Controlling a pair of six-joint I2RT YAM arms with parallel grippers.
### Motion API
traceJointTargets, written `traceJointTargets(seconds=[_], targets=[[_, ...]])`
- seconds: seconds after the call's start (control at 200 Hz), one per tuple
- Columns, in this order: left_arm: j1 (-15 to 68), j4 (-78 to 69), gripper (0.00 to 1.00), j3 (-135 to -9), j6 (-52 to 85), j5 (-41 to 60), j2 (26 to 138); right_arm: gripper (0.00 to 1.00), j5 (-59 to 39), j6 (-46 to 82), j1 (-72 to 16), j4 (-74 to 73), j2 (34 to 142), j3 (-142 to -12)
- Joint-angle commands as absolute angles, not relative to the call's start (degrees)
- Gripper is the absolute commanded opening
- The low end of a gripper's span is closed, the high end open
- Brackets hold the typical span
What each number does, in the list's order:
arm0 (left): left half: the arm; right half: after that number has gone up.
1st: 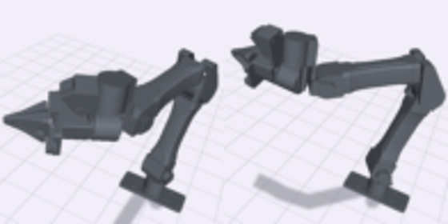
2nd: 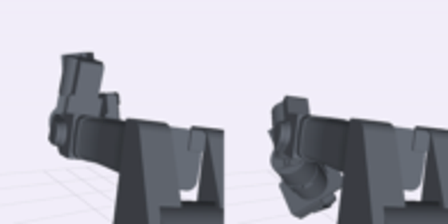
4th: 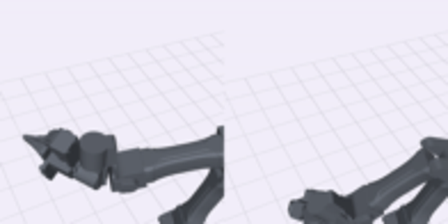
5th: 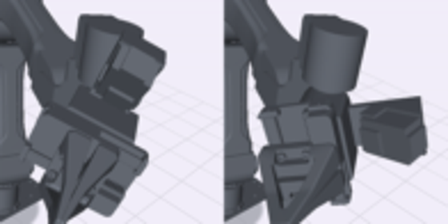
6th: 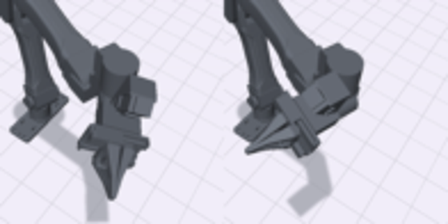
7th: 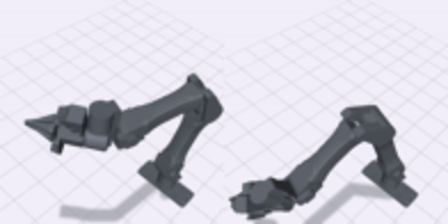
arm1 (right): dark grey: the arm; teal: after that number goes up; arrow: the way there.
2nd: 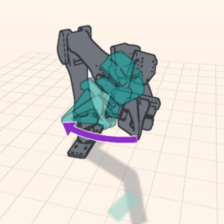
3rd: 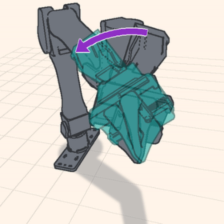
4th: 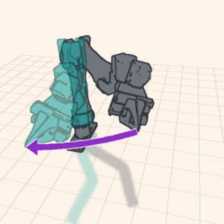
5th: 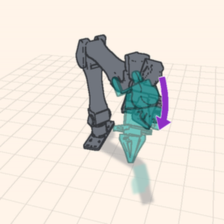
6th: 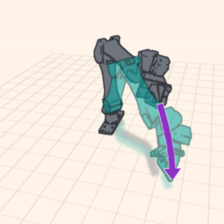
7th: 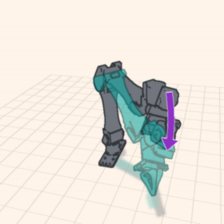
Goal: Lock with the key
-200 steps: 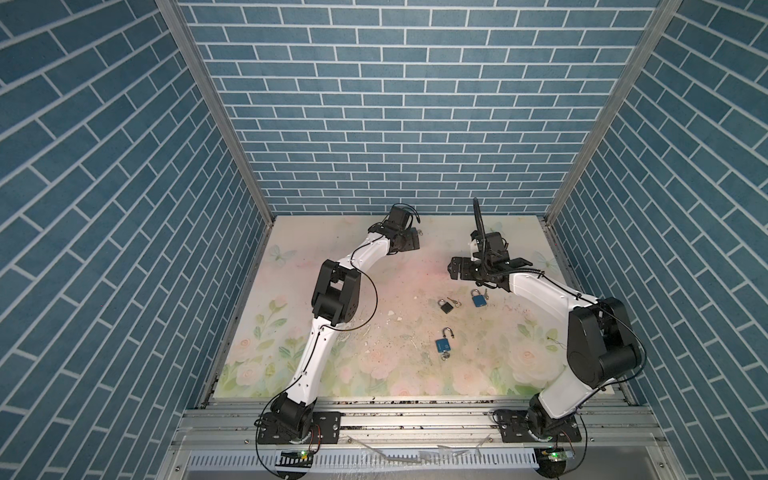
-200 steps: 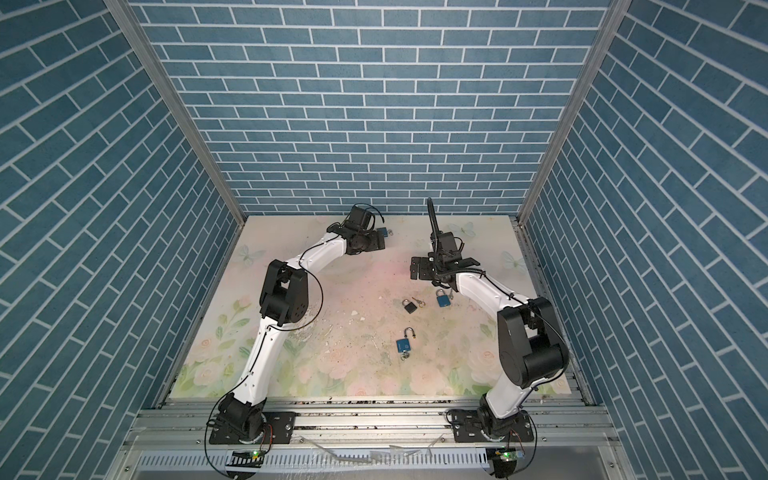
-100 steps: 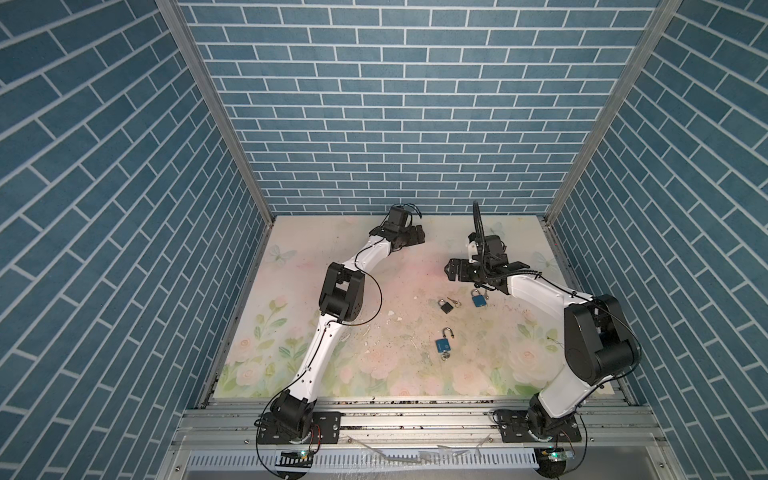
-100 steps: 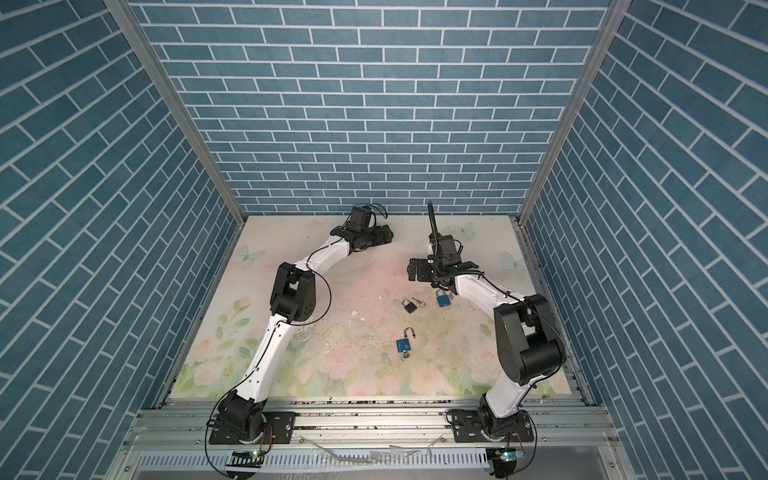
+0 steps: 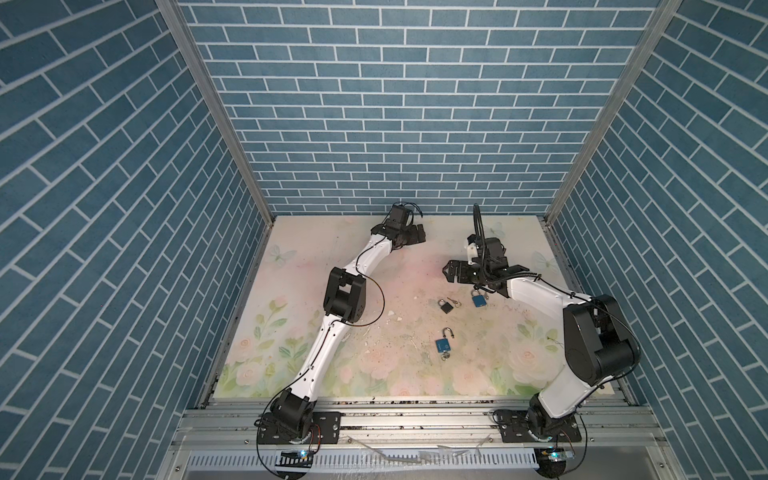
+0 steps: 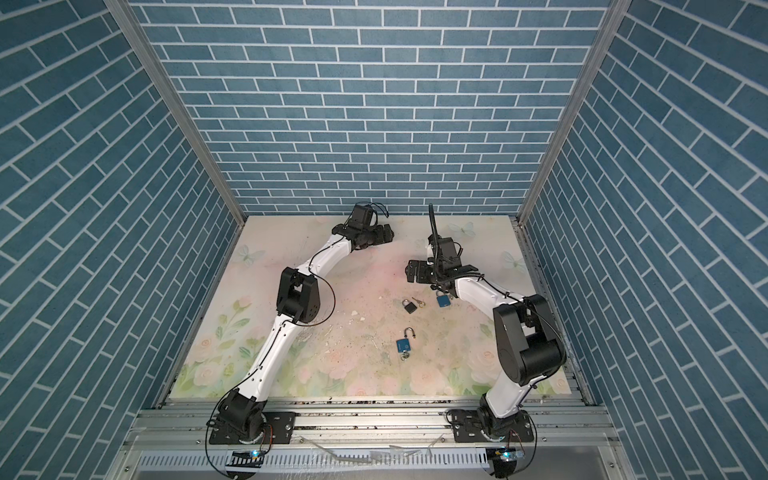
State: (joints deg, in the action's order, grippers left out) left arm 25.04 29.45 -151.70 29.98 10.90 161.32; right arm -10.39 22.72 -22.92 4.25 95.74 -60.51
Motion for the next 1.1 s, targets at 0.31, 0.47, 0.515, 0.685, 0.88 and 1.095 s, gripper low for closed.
traceJointTargets(seconds=[0.31, 0.47, 0.515, 0.685, 0.88, 1.095], targets=[[25.34, 49.13, 0.93, -148.17, 29.8, 5.44, 160.13, 0.99, -11.25, 23.73, -22.85, 2.9, 94.01, -59.32], [25.32, 48.69, 0.92, -138.88, 29.93, 3.36, 154.49, 0.99, -11.59, 23.3, -22.92, 2.89, 94.29, -59.22], [25.42, 47.62, 0.92, -135.38, 29.63, 3.02, 152.3, 0.99, -11.68, 22.76, -22.85, 3.31, 94.14, -59.2], [25.79, 42.59, 0.91, -120.31, 29.76, 3.14, 144.01, 0.99, -10.48, 20.45, -22.85, 5.94, 93.06, -58.71], [26.09, 36.59, 0.91, -101.47, 30.71, 3.11, 134.9, 0.99, -9.15, 19.25, -22.81, 6.95, 91.23, -56.8], [26.51, 31.33, 0.91, -84.24, 32.39, 2.75, 124.59, 0.99, -8.62, 18.31, -22.7, 7.33, 89.58, -54.84]])
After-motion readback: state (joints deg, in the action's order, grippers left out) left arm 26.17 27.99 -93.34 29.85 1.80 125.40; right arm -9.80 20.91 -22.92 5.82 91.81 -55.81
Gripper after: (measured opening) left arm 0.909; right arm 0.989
